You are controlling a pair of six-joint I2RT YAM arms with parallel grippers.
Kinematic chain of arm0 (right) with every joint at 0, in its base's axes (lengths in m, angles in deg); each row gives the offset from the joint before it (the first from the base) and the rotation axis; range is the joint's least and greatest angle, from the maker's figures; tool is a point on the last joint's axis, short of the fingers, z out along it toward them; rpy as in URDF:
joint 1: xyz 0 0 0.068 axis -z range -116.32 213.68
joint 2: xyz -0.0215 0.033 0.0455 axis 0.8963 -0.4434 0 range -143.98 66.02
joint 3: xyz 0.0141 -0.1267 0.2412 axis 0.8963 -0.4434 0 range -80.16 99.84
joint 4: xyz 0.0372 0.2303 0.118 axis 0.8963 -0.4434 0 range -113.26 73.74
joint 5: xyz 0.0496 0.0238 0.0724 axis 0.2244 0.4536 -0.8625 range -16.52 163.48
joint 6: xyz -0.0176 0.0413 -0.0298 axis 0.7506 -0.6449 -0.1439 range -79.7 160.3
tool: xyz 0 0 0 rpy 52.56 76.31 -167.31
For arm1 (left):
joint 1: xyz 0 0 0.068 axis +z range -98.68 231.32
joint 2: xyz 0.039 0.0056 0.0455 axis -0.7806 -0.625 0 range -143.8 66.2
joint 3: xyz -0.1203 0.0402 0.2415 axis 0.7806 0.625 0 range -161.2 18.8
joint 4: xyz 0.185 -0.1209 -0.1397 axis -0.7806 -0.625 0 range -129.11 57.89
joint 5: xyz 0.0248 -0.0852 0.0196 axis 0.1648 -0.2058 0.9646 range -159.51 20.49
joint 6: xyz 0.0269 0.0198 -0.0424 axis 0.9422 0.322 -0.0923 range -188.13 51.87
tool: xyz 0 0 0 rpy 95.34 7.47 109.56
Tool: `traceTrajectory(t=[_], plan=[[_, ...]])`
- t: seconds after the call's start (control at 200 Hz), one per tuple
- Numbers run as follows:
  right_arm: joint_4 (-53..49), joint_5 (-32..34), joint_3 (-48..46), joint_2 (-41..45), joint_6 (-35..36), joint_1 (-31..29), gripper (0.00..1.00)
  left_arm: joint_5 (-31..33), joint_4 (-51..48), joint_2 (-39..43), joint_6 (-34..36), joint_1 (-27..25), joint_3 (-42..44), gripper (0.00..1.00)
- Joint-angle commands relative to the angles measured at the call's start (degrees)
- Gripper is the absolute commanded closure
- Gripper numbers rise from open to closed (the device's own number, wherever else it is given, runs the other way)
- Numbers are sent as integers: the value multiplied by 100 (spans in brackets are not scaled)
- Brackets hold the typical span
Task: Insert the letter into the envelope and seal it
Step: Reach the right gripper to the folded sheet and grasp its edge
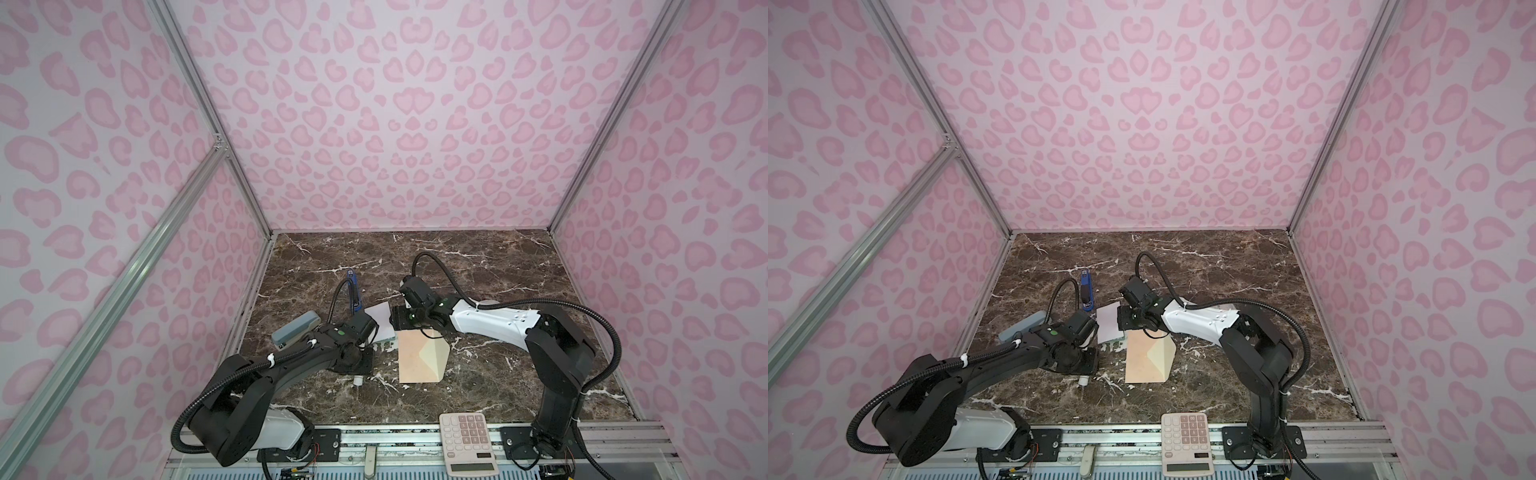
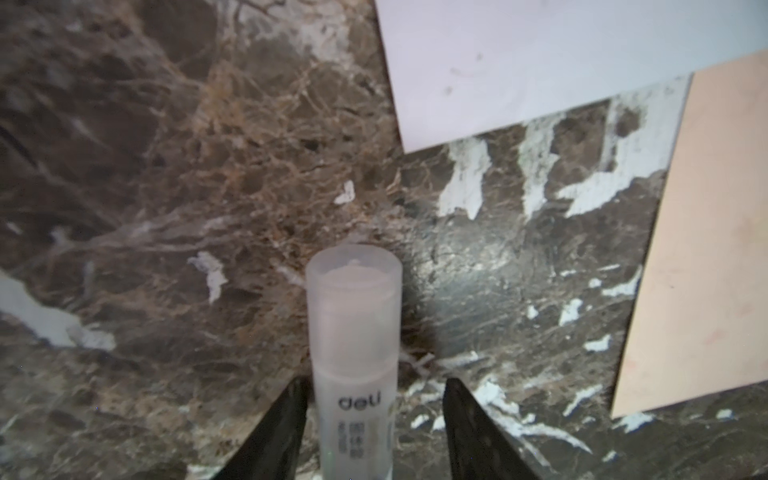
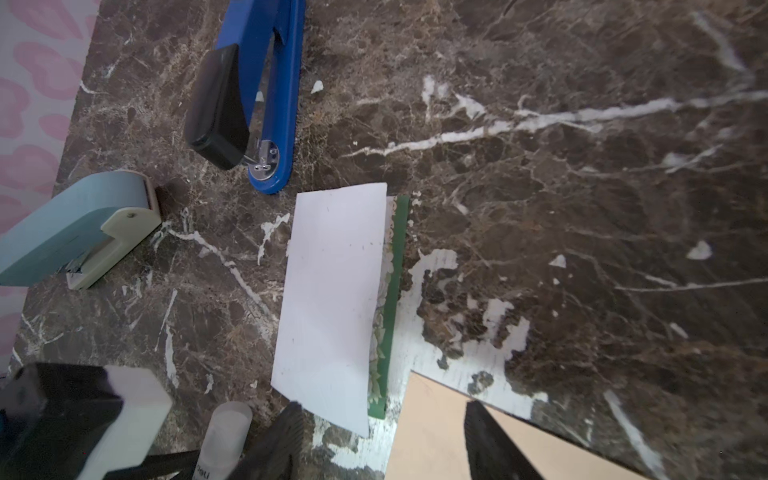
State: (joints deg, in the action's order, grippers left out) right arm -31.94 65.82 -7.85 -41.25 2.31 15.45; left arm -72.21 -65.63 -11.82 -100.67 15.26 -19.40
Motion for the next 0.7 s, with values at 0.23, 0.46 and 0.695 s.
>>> traceTrajectory(t=[0.23, 0.46, 0.695], plan=[[376, -560, 278, -586, -135, 52, 45, 129, -343, 565, -20, 11, -186, 34], [472, -676, 391, -881, -233, 68, 53, 219, -531, 951, -24, 37, -301, 33], [667, -774, 344, -889, -333, 68, 63, 220, -568, 1299, 2, 46, -302, 31]])
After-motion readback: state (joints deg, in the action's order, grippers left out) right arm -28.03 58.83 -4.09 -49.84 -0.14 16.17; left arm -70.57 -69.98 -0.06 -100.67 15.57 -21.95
